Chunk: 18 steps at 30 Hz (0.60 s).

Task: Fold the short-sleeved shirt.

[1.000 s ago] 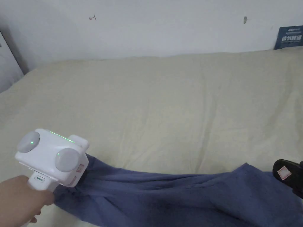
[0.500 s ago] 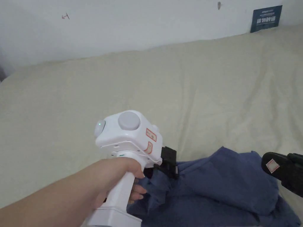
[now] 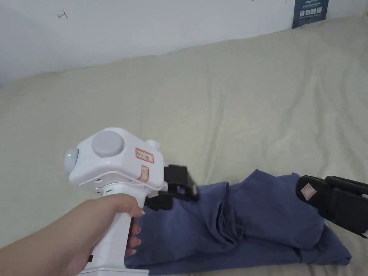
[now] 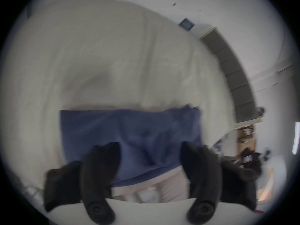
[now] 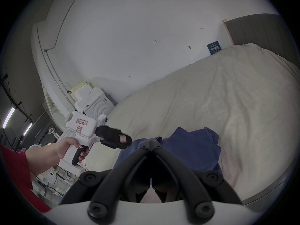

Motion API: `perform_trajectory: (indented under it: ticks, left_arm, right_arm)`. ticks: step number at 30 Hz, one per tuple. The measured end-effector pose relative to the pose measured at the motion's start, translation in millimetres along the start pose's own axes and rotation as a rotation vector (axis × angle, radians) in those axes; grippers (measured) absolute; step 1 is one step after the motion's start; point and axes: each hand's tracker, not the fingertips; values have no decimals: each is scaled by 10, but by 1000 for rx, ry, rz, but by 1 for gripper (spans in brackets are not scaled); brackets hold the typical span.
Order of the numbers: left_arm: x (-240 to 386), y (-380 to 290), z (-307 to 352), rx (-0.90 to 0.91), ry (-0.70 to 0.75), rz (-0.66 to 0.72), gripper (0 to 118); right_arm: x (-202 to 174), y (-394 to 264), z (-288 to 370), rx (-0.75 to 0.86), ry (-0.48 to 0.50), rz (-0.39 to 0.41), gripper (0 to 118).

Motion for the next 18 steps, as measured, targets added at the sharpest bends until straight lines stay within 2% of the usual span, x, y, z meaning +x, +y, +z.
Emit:
perform_trajectory:
  ticks: [1,2,4,9,14,16,18]
  left_arm:
    - [36,12,-114,-41,25,-50,1]
    - [69,6,-229,-65,46,-89,0]
    - [198,-73,-404,-76,-18,-106,0]
    - [475,-46,-888,-123,-34,-107,0]
    - [775,-112,-916,-147,-24,-202,0]
    - [783,-101,-846,-128,-87,-224,0]
    - [789,-100,-802,-132,-231,-200,0]
  right_arm:
    - [-4,-3,-12,-3,2,5,2]
    - [-18,-21,-26,-10,9,6,2]
    - [-19,-31,-43,-23,15,7,2]
    - [-16,-47,-62,-46,-10,36,2]
    - [-22,-44,-72,-50,-17,48,2]
    - [-36,-48,-100,-55,-13,49,2]
    - [-53,-54,-119,-61,-9,50,2]
